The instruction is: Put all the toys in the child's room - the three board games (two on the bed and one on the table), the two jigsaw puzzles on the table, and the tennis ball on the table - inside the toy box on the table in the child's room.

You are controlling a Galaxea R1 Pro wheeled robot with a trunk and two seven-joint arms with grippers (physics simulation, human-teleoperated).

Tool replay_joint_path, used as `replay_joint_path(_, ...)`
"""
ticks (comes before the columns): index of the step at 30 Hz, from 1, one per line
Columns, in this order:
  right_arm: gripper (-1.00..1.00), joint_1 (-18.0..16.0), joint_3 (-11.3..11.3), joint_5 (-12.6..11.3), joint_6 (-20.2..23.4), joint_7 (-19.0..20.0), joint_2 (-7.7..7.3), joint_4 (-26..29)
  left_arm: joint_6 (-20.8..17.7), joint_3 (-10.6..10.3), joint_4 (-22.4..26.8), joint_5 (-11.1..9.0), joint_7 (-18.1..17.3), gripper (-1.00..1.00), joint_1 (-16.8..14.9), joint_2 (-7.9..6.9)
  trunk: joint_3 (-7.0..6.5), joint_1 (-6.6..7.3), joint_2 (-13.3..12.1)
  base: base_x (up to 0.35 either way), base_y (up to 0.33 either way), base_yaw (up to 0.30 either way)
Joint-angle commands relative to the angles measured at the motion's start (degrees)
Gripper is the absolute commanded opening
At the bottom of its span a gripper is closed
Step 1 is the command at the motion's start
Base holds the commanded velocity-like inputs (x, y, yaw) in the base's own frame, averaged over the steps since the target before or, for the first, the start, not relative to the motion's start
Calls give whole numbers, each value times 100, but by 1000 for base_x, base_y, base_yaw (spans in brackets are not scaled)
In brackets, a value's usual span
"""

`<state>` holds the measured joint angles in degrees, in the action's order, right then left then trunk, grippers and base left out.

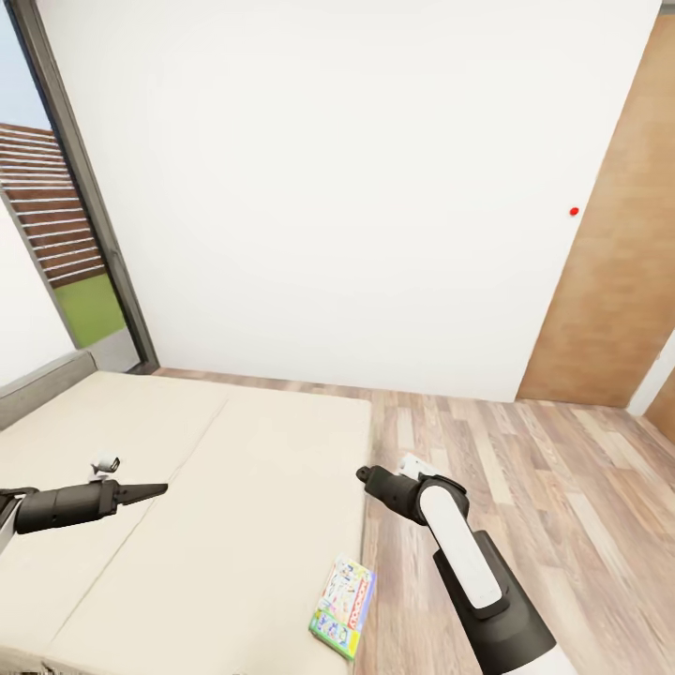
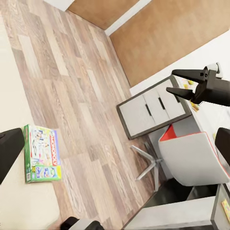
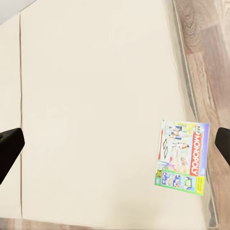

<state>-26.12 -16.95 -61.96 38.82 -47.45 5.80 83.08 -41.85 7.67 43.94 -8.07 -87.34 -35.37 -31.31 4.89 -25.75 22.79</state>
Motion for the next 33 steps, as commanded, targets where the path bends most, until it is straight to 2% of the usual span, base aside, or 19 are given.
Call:
replay_joint_path(1,100,-5,-1,-45,12,-53,0,7,-61,-2,0,-2,-20,100,-6,-1,12,-4,13,0,-73,236)
replay_joint_path(19,100,-6,-1,-45,12,-53,-5,6,-60,-7,0,-2,-18,100,-5,1,-29,-4,13,-6,-197,257)
replay_joint_path(33,100,-6,-1,-45,12,-53,1,6,-60,-8,0,-2,-18,100,-5,2,-31,-4,13,-51,-159,30)
